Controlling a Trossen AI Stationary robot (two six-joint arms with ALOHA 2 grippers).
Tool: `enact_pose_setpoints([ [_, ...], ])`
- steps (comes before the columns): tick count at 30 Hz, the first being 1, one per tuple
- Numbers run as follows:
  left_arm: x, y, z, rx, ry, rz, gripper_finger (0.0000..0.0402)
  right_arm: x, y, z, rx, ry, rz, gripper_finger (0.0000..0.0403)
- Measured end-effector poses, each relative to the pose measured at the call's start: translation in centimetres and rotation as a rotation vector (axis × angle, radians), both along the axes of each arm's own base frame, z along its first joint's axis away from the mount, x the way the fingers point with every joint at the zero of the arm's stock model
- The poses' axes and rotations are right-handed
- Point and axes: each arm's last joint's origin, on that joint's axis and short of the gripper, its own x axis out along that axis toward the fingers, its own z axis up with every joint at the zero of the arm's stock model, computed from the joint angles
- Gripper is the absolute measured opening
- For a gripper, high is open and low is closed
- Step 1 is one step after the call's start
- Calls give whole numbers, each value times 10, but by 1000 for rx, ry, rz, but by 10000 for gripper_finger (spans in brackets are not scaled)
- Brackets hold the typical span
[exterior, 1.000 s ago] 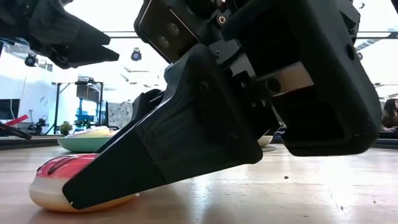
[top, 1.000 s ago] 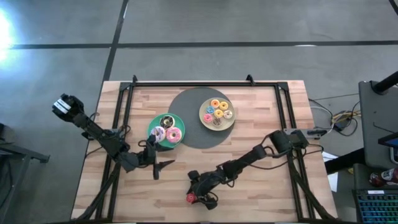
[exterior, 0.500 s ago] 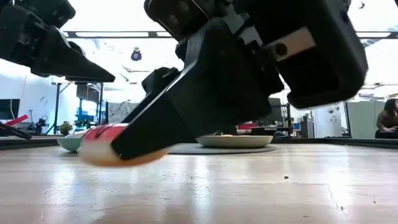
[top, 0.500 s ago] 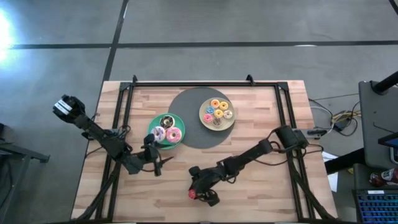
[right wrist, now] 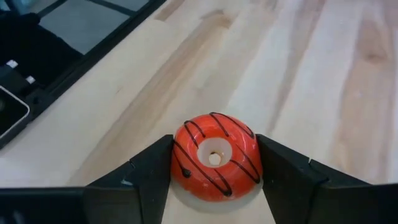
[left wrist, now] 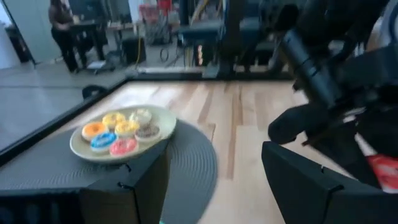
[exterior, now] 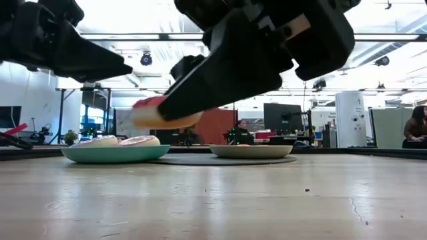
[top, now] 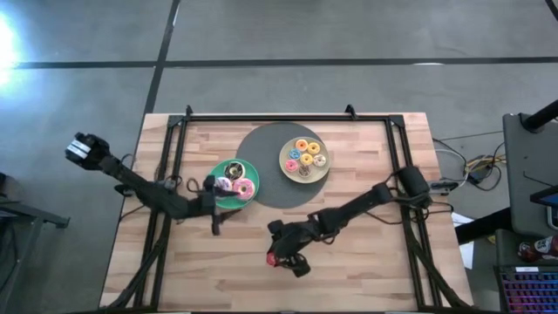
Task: Pick & Place donuts
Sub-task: Put the small orange donut on the brown plate
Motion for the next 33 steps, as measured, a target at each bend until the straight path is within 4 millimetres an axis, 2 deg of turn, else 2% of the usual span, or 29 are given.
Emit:
enact_pose_setpoints([
  [6,-16,20,-10,-27,-89,19,227,-21,-22,16,-29,-26,-78,207],
  [14,-19,22,-6,-3,-115,25,227,-63,-66,39,-68,-121,-253,207],
  [18,-18,22,-1,10,-137,26,227,-85,-90,44,-92,-132,-351,207],
  [24,-20,23,4,20,-162,32,227,-113,-127,42,-117,-124,-493,207],
  [33,-21,23,6,15,-176,32,227,-138,-181,27,-122,-66,-697,207],
])
